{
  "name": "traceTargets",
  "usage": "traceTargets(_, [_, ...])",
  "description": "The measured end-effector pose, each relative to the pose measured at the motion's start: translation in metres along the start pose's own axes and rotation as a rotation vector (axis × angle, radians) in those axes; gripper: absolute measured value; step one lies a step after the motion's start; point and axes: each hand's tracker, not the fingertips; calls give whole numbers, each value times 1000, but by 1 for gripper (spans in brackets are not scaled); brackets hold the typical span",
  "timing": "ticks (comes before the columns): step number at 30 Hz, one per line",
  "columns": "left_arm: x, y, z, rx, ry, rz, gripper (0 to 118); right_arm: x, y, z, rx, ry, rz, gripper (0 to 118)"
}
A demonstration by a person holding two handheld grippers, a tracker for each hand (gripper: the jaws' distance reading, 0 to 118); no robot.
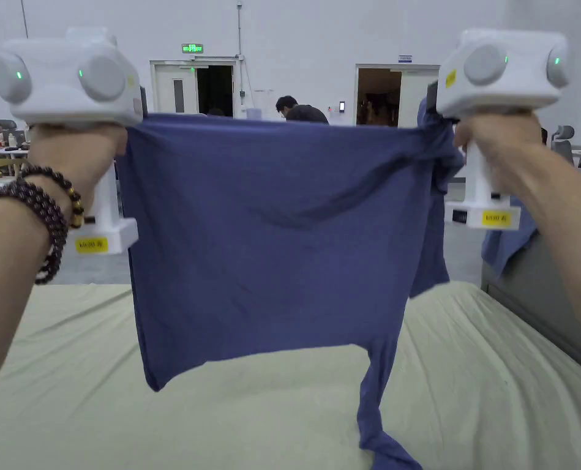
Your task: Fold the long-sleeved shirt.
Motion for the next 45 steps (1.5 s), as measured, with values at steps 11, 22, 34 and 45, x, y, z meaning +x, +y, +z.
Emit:
traceTargets(11, [0, -198, -27, -297, 4, -2, 0, 1, -197, -62, -315, 23, -16, 1])
traceTargets(22, [-29, -280, 55, -338, -58, -48, 0, 26, -268, 14, -346, 46, 16, 1])
traceTargets(34, [-75, -451, 234, -692, -208, -96, 0, 55, -490, 185, -788, 125, 112, 1])
traceTargets(45, [-98, -442, 244, -684, -246, -2, 112, 73, -459, 207, -685, 119, 15, 114])
